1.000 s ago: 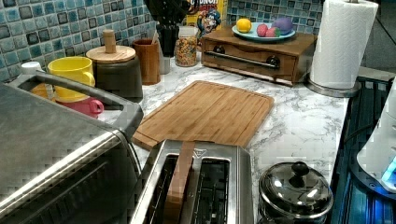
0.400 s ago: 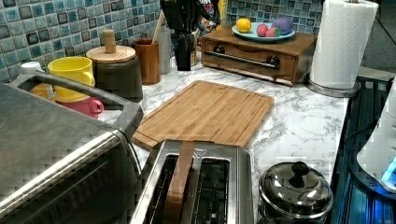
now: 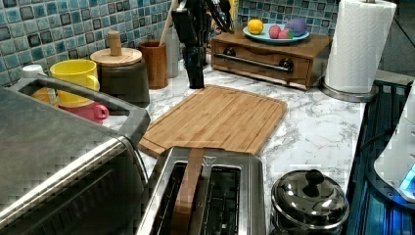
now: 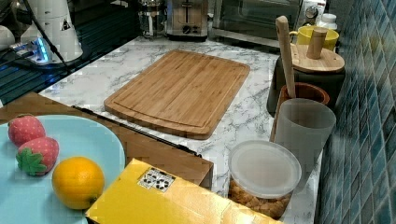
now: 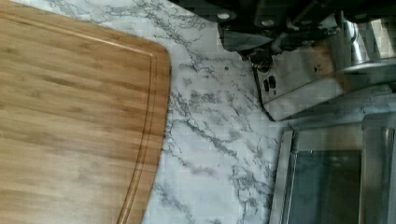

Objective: Turn on the toaster.

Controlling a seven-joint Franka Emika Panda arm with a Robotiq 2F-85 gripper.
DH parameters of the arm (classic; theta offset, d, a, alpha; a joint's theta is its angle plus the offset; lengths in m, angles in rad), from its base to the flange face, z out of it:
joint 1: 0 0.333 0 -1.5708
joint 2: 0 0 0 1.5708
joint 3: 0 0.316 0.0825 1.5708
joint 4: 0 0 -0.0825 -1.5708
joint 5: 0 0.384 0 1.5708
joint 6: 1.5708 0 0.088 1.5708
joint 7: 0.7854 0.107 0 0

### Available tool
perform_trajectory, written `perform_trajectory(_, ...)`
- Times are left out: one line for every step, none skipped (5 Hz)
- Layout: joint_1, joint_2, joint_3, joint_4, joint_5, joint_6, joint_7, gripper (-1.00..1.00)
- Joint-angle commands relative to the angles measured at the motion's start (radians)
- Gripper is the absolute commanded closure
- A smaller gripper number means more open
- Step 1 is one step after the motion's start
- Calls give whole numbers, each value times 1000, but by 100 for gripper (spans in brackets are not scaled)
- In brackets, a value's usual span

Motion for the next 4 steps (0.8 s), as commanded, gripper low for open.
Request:
perform_trajectory(88, -49, 44, -108, 61, -18, -82, 100)
perform_trajectory(119, -86, 71, -137, 102, 34, -88, 100)
perform_trajectory(129, -93, 74, -128, 132, 64, -71, 100)
perform_trajectory(144, -87, 74, -133, 154, 115, -60, 100)
